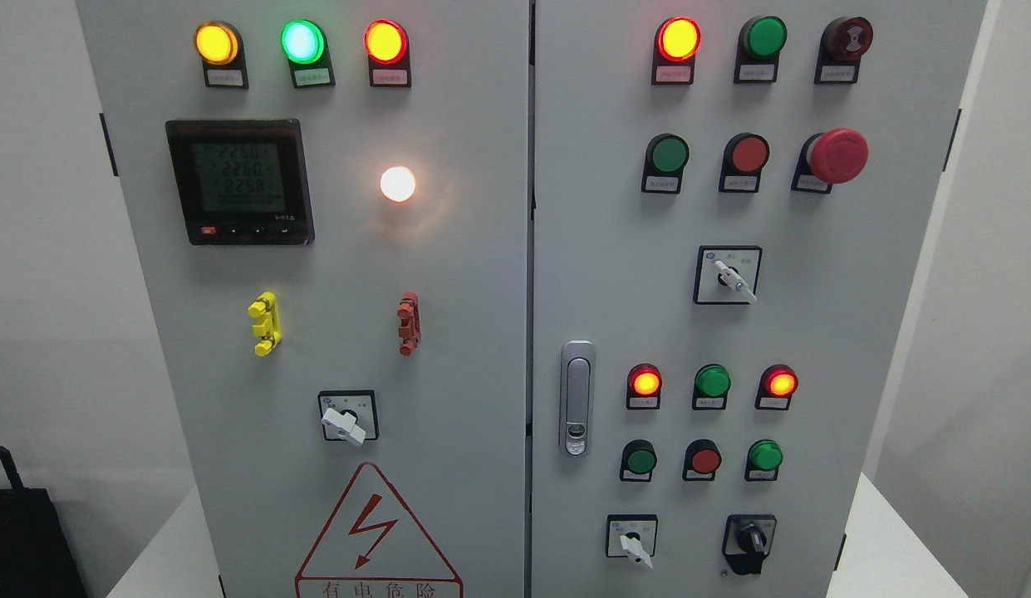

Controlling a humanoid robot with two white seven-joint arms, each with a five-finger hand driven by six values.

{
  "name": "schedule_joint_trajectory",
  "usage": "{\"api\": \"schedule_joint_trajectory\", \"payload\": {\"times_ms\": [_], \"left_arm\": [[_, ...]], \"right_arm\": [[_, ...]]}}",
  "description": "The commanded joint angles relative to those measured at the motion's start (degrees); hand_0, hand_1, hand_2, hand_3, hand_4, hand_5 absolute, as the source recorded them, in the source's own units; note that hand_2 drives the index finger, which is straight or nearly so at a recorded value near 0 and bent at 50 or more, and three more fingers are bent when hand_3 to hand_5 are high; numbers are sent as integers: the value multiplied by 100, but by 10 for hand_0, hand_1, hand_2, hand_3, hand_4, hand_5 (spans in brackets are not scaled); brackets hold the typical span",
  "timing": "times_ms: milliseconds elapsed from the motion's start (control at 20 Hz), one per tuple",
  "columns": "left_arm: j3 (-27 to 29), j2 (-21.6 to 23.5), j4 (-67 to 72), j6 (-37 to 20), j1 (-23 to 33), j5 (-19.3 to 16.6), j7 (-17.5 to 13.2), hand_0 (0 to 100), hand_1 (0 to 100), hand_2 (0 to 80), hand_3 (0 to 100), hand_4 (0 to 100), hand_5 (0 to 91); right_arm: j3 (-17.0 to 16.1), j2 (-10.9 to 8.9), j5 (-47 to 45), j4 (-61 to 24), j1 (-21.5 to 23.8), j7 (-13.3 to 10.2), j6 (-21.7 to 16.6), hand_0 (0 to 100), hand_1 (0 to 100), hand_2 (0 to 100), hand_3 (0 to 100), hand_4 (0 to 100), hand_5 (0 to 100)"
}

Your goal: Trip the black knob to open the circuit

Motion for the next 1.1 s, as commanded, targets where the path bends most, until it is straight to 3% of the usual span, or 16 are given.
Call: {"api": "schedule_joint_trajectory", "payload": {"times_ms": [0,200,1050], "left_arm": [[7,-9,-1,-8,-22,14,1,120,389,0,0,0,0],[7,-9,-1,-8,-23,14,1,120,389,0,0,0,0],[7,-9,-1,-8,-14,14,1,120,389,0,0,0,0]], "right_arm": [[-23,18,-13,-339,59,46,-146,491,614,0,726,660,573],[-23,18,-22,-550,86,64,-516,587,644,0,749,679,615],[-23,27,-31,-2466,253,20,-516,802,718,0,812,750,739]]}}
